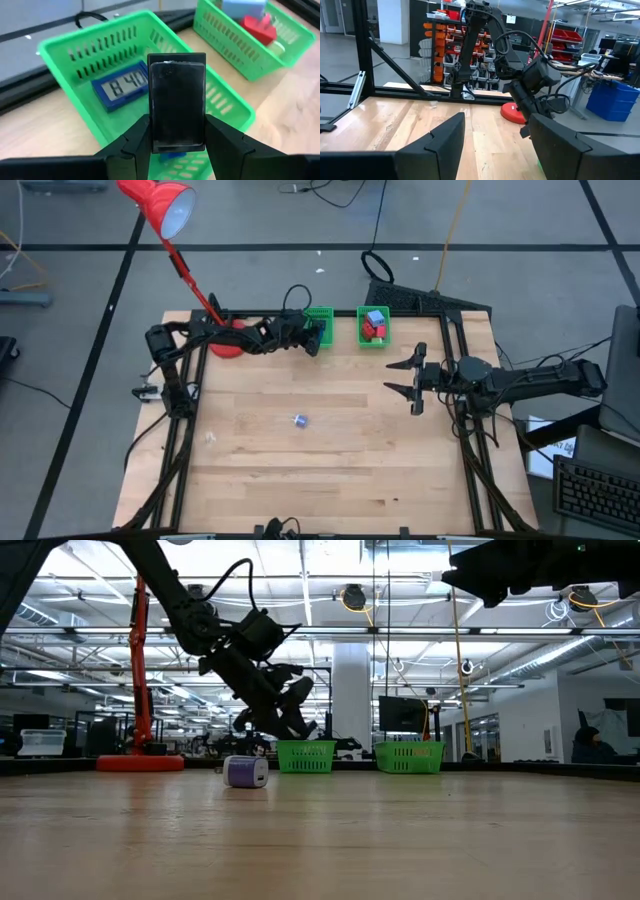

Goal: Pick & Place Office items
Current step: Put the black digital timer into the left green basket, then put the purple charger adapter into the right green basket

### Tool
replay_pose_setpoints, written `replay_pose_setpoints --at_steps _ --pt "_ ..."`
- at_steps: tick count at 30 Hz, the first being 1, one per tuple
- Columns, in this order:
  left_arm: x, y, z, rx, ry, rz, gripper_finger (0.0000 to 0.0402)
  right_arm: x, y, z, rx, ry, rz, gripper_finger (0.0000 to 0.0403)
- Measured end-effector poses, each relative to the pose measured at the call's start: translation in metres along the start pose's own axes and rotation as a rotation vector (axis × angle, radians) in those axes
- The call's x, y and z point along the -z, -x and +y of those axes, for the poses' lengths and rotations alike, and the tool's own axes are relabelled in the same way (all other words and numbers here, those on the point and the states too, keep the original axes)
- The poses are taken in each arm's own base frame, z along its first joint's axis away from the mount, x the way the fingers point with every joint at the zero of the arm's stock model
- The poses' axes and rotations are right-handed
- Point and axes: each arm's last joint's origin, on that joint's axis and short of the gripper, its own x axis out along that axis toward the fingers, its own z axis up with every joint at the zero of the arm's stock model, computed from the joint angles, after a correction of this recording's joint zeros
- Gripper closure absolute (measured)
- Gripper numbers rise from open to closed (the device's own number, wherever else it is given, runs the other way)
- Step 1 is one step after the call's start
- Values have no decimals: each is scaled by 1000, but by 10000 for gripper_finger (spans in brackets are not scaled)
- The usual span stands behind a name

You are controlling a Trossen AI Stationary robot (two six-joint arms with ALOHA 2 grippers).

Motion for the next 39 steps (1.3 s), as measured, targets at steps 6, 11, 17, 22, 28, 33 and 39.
replay_pose_setpoints --at_steps 6,11,17,22,28,33,39 --pt "-1 0 0 -15 5 -13 219 0 0 0 0 0 0 193" --pt "-1 0 0 -14 3 -15 207 0 0 0 0 0 0 193" --pt "-2 1 -1 12 -24 -8 214 0 0 0 0 0 1 193" --pt "-17 22 -10 137 -70 -29 227 0 0 0 0 0 0 193" --pt "-37 69 -37 276 -147 -103 243 1 0 0 -2 -4 15 193" --pt "-38 110 -66 361 -210 -119 256 3 0 0 -4 -21 31 193" --pt "-19 155 -114 540 -320 -114 266 3 0 1 -11 -35 35 193"
